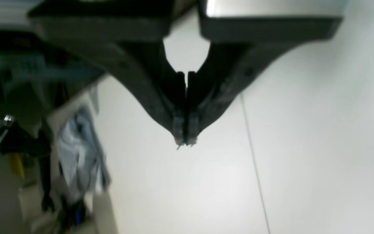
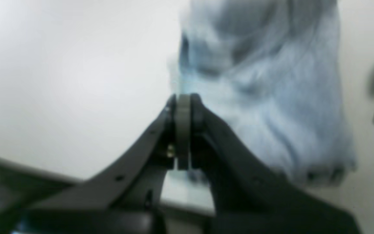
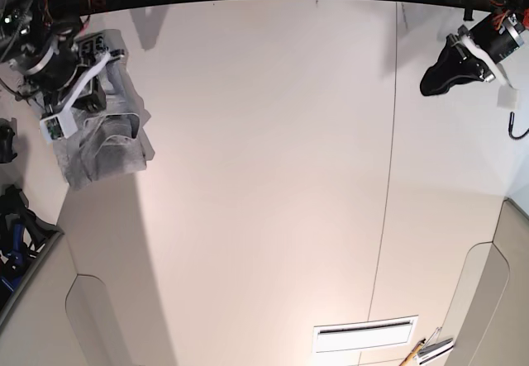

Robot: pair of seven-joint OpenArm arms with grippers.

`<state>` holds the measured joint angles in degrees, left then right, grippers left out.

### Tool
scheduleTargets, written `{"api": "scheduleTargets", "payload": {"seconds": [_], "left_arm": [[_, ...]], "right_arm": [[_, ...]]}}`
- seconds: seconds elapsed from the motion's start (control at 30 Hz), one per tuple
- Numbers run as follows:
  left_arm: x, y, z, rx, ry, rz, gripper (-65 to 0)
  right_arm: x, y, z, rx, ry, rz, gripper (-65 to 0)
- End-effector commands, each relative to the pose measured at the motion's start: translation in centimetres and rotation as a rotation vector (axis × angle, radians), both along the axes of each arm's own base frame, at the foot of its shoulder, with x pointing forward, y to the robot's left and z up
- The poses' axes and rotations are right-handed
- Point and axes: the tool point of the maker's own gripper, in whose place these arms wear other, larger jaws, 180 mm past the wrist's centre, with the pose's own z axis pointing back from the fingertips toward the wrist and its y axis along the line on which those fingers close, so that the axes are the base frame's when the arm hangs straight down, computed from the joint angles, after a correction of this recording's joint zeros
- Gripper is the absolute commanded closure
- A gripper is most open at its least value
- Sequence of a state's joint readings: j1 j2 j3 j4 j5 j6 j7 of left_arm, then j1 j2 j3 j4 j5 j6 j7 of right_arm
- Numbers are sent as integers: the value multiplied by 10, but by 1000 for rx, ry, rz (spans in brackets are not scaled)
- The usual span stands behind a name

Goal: Fold the T-shirt properly

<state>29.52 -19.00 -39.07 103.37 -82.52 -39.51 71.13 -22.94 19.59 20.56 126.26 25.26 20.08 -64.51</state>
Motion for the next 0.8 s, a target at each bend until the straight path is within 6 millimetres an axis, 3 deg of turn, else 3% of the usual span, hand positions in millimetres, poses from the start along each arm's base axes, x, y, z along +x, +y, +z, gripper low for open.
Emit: {"api": "scheduleTargets", "payload": {"seconds": [0.0,0.3,0.4,0.57,0.67,0.77], "left_arm": [[-1,3,11,3,-24,-19,0],[-86,23,-16,92,263,-98,0],[-114,34,-25,163,369,-136,0],[-181,60,-40,308,605,-214,0],[-207,69,-39,319,687,-228,0],[-226,80,-43,305,737,-173,0]], "right_arm": [[-4,1,9,-20,-25,37,0],[-103,21,-7,-7,275,293,0],[-134,17,-16,-12,383,314,0],[-198,0,-36,-4,615,296,0],[-227,-19,-47,-19,737,307,0],[-252,-24,-58,47,838,301,0]]}}
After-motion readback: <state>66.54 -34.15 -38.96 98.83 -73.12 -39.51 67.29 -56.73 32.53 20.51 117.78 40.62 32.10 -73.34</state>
